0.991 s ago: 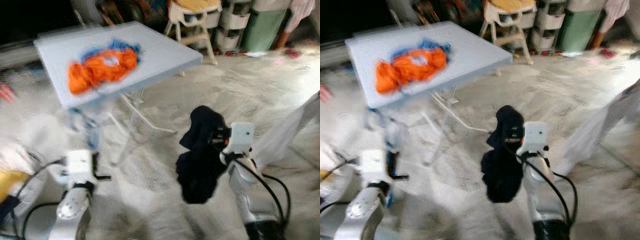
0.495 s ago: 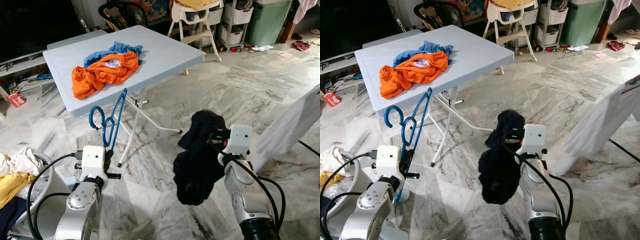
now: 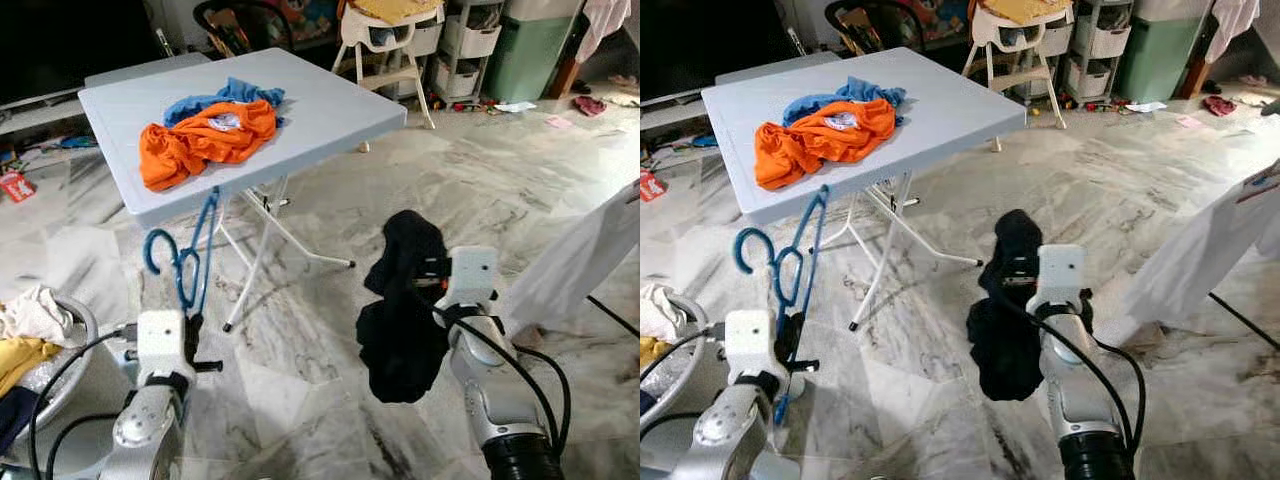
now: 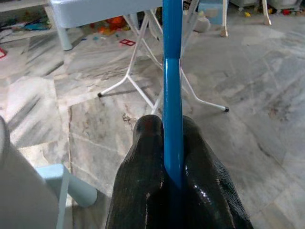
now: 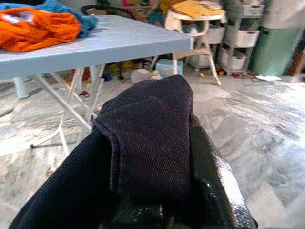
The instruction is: Hang hanger
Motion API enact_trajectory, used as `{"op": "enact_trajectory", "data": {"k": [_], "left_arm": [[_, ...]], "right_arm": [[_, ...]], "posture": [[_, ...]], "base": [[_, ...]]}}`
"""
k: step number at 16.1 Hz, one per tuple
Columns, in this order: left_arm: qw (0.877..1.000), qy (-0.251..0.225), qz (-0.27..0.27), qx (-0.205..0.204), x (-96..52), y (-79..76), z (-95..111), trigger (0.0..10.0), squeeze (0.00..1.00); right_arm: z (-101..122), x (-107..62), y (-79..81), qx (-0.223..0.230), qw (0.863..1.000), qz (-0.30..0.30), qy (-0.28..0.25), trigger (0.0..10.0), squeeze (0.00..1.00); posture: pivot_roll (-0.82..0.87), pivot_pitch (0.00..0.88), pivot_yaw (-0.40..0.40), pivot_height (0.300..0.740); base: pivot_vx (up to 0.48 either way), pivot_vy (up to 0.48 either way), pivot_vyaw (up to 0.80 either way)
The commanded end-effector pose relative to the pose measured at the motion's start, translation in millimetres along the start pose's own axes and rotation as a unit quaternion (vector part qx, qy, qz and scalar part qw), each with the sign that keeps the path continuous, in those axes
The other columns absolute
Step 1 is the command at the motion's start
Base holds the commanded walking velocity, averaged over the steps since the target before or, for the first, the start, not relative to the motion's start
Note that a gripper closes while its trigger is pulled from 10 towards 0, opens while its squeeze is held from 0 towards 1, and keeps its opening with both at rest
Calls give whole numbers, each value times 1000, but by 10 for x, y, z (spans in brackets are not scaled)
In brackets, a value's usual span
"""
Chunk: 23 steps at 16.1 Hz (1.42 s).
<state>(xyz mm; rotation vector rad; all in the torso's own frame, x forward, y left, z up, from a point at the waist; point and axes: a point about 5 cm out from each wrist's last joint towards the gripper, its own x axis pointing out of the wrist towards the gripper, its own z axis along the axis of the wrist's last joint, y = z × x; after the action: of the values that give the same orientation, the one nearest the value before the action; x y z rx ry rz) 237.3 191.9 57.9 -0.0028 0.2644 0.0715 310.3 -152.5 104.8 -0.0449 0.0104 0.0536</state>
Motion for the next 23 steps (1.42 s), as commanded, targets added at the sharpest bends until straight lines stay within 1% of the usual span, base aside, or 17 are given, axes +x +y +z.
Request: {"op": "enact_trajectory", "data": {"k": [1,3,5,9,13,16,23], "left_arm": [[1000,-7,8,7,0,-8,11,10000,0],[1000,-10,7,0,9,-60,7,10000,0],[1000,-14,5,-12,16,-65,13,10000,0],[1000,-26,-8,-10,52,-69,73,10000,0],[999,-42,-11,-13,80,-61,174,10000,0],[999,-47,-8,-17,97,-41,212,10000,0],[998,-52,-10,-23,126,-79,242,10000,0]], "right_arm": [[66,22,40,-6,1000,15,-16,10000,0],[79,57,28,-6,1000,17,-15,10000,0],[135,92,45,-4,999,21,-24,10000,0],[155,88,64,3,999,19,-36,10000,0],[162,83,128,8,999,30,-43,10000,0],[185,97,153,13,998,36,-48,10000,0],[239,113,212,14,996,59,-58,10000,0]], "posture": [[-16,0,20,740],[-20,0,2,740],[-30,0,-1,740],[-33,0,20,740],[-24,0,31,740],[-24,0,31,740],[-28,0,25,740]], "base": [[0,0,0],[0,0,0],[0,0,0],[0,0,0],[311,0,0],[395,0,0],[404,0,0]]}}
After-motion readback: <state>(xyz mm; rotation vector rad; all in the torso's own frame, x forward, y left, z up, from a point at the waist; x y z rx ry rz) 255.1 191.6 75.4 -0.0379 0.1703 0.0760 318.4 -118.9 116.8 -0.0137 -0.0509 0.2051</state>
